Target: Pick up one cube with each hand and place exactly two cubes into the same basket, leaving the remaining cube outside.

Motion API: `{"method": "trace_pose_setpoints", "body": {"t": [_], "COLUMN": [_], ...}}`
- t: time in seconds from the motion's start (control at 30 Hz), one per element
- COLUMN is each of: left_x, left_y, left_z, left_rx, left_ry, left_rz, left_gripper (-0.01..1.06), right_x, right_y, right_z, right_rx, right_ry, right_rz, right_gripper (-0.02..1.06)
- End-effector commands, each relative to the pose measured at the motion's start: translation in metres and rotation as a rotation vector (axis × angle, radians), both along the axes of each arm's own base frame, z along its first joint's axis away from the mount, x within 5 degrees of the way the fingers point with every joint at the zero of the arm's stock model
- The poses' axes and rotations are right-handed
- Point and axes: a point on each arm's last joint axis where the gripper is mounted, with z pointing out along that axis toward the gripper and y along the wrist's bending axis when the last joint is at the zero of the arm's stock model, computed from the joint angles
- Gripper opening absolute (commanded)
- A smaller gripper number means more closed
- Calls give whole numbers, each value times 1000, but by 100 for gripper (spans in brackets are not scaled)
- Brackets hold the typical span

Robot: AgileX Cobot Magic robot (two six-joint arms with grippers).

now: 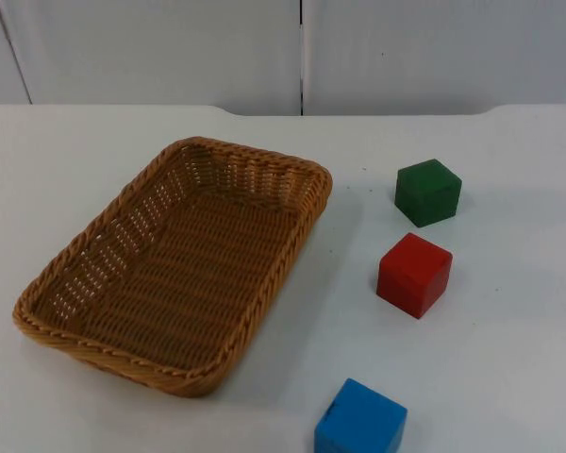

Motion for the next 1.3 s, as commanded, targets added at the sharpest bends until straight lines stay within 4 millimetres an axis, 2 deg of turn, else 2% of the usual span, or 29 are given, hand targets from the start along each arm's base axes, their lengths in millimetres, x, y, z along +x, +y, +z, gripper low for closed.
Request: {"method": "trace_pose_setpoints", "body": {"t": [0.0, 0.27, 0.43, 0.6, 0.73, 0.77, 0.9, 1.1, 1.13, 1.27], "left_x": [4, 19, 30, 40, 51, 51, 61, 74, 74, 88], "left_y": [-1, -6, -8, -14, -17, -17, -18, -20, -20, -23], "left_z": [3, 5, 6, 9, 19, 19, 30, 35, 35, 32], "left_rx": [-30, -97, -123, -143, -135, -135, -131, -136, -136, -150], "left_ry": [-7, 25, 43, 64, 67, 67, 74, 88, 88, 110], "left_rz": [-1, -26, -48, -113, -163, -163, -172, -206, -206, -246], "left_gripper": [102, 102, 102, 102, 102, 102, 102, 102, 102, 102], "right_x": [3, 14, 28, 47, 68, 68, 93, 121, 121, 142], "right_y": [0, 2, 3, 6, 9, 9, 13, 17, 17, 19], "right_z": [5, 17, 26, 27, 31, 31, 31, 23, 23, 13], "right_rx": [-1, 0, -4, 2, 8, 8, 26, 24, 24, 22], "right_ry": [-26, -19, 15, 71, 121, 121, 159, 243, 243, 299], "right_rz": [0, 1, 1, 6, 10, 10, 16, 18, 18, 17], "right_gripper": [105, 105, 105, 105, 105, 105, 105, 105, 105, 105]}}
